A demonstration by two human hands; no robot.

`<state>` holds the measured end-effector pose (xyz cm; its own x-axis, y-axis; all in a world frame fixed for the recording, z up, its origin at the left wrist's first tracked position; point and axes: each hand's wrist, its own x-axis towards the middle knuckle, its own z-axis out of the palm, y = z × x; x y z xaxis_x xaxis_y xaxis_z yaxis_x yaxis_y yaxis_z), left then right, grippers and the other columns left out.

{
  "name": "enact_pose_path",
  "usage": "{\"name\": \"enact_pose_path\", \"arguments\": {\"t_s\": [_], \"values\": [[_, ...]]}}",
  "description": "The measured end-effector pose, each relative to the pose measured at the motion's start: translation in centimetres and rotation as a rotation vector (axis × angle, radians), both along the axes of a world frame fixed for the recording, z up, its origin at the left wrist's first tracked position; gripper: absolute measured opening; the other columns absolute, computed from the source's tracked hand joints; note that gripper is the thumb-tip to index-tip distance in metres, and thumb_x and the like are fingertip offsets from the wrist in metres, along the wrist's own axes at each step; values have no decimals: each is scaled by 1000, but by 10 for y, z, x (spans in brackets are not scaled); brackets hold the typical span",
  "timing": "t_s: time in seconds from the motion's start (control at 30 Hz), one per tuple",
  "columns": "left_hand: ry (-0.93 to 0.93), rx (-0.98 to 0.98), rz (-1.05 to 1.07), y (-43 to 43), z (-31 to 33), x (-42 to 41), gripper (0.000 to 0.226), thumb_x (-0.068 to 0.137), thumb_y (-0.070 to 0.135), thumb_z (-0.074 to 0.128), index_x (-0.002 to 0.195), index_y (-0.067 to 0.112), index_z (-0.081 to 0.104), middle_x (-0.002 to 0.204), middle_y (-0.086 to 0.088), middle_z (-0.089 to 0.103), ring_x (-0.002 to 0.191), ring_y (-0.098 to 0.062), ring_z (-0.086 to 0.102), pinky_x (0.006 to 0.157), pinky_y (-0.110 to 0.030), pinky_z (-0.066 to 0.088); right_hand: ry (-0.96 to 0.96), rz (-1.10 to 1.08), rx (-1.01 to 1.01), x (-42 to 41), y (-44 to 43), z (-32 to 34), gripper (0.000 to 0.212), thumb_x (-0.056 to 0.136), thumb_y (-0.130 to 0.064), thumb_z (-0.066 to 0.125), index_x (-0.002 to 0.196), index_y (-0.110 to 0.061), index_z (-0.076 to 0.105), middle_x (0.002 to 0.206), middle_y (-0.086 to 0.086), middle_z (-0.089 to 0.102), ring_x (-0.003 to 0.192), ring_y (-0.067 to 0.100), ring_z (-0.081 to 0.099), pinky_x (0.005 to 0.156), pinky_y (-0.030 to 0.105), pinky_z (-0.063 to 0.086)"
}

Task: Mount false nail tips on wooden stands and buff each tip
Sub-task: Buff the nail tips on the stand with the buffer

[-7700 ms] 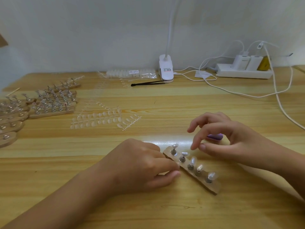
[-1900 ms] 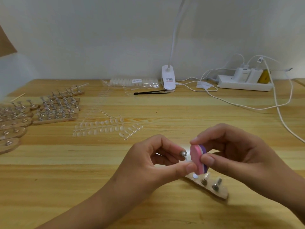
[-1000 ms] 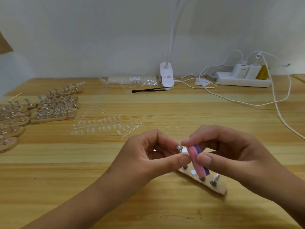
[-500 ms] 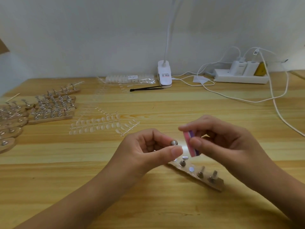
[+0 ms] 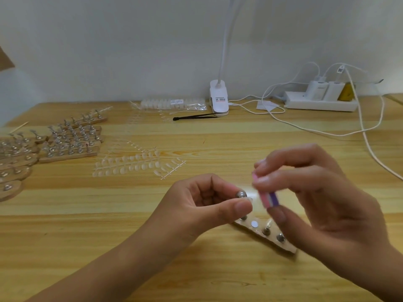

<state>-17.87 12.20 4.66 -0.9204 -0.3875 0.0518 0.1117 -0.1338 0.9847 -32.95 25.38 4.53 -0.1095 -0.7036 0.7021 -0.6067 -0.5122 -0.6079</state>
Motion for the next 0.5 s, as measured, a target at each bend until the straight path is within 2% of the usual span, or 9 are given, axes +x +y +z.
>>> {"name": "enact_pose_path", "arguments": {"t_s": [0.07,0.13,0.23,0.3,0.4,0.5], "values": [[0,8,-5,0,0,0,27,58,39,89,76,26,75,73,4,71,66,-3,65,66,-13,50,36,-21,37,-2,-2,-4,18,87,-14,63,104,-19,67,109,2,57,105,26,61,88,40,49],[-15,21,19,-1,0,0,23,58,35,86,76,25,76,74,3,71,64,-4,65,65,-14,50,-12,-47,46,-5,-4,-6,23,86,-11,62,107,-18,67,108,3,58,107,28,60,91,41,49],[2,38,21,-2,0,0,39,52,47,90,78,21,76,75,2,71,64,-5,65,64,-14,50,-75,-1,-16,-3,-5,-6,26,87,-8,61,112,-15,64,110,6,58,110,30,59,94,35,48],[11,37,18,-1,0,0,42,53,50,89,79,20,76,74,2,71,63,-5,64,64,-14,50,-70,17,9,-2,-7,-8,23,87,-9,62,109,-14,63,109,6,59,108,30,60,93,35,48],[1,31,24,-1,-1,0,35,55,44,89,78,22,76,72,3,71,63,-4,64,64,-14,50,-147,19,9,0,-7,-8,22,86,-7,62,107,-12,63,108,9,59,107,28,61,94,32,48],[5,25,22,-1,0,0,29,56,39,89,77,22,76,72,4,70,63,-3,64,64,-13,50,-110,17,12,1,-6,-7,20,86,-9,63,106,-12,64,107,8,60,106,29,62,91,35,50]]}}
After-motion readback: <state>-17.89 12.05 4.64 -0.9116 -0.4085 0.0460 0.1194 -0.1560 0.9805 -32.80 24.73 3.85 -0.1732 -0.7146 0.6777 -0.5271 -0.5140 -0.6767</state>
